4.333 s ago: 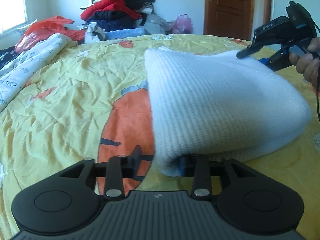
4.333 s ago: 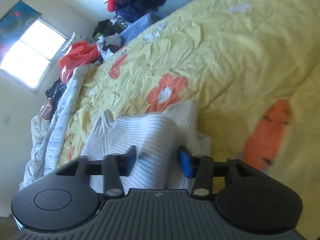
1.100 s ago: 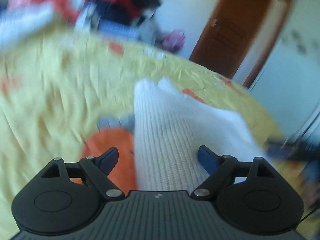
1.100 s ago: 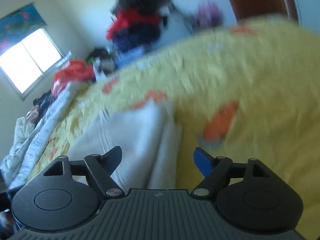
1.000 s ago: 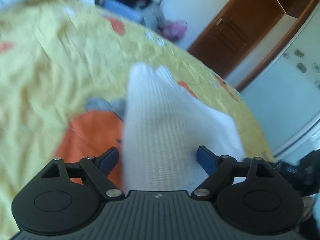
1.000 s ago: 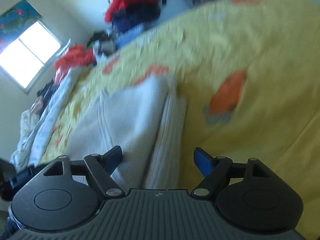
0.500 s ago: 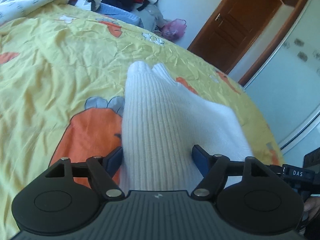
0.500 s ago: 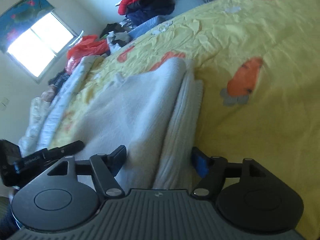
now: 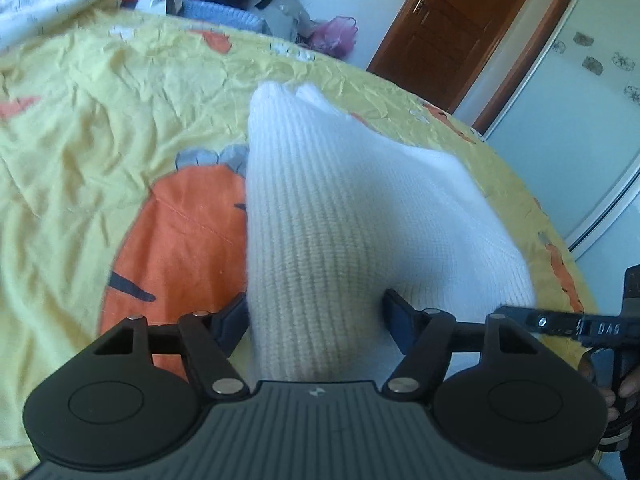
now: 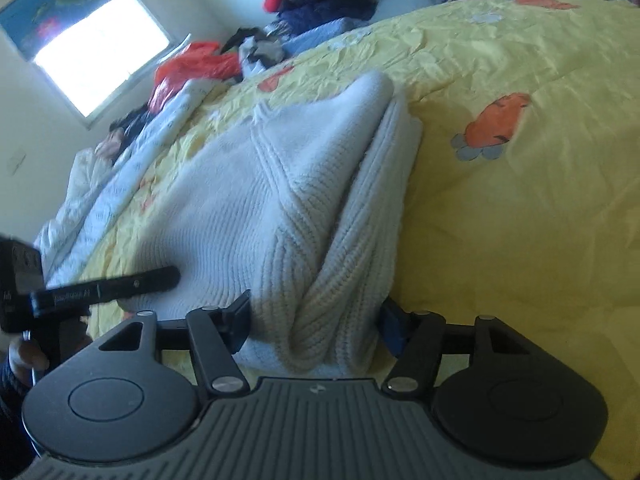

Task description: Fold small clothes

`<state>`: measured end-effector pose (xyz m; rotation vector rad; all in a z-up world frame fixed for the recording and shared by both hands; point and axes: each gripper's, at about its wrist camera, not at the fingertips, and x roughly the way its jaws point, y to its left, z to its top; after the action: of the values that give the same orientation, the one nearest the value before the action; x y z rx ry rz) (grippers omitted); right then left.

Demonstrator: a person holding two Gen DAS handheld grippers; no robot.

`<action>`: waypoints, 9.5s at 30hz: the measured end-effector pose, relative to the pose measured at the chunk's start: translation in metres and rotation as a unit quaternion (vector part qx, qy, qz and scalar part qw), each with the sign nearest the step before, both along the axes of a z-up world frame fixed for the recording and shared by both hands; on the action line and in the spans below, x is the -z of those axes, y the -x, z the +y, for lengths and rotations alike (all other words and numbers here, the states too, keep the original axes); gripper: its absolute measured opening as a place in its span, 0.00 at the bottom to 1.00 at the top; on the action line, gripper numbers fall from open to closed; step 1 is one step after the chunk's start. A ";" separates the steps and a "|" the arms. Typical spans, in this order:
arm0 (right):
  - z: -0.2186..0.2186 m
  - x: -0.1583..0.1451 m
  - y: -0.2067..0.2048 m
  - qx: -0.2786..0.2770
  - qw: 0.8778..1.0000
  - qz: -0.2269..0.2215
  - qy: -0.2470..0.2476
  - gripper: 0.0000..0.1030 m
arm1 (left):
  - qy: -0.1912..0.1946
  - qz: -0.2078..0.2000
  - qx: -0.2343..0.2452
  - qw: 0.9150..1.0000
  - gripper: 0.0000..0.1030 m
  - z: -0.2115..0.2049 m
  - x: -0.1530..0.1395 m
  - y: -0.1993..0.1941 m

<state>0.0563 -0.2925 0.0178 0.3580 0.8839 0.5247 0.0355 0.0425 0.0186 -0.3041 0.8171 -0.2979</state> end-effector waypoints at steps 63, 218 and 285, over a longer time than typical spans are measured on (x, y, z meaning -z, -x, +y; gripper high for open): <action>0.068 0.034 0.094 0.121 0.955 -0.118 0.244 1.00 | -0.173 -0.063 -0.071 0.980 1.00 -0.058 0.032 0.079; 0.075 -0.016 0.167 0.144 0.946 -0.133 0.259 1.00 | -0.154 -0.078 -0.077 0.982 1.00 -0.057 -0.031 0.170; 0.085 -0.013 0.167 0.133 0.942 -0.134 0.276 1.00 | -0.141 -0.089 -0.102 0.981 1.00 -0.049 -0.032 0.168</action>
<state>-0.1112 -0.2080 0.0308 -0.1080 0.6675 0.0572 -0.1330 -0.0063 0.0510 -0.0921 0.6353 -0.0157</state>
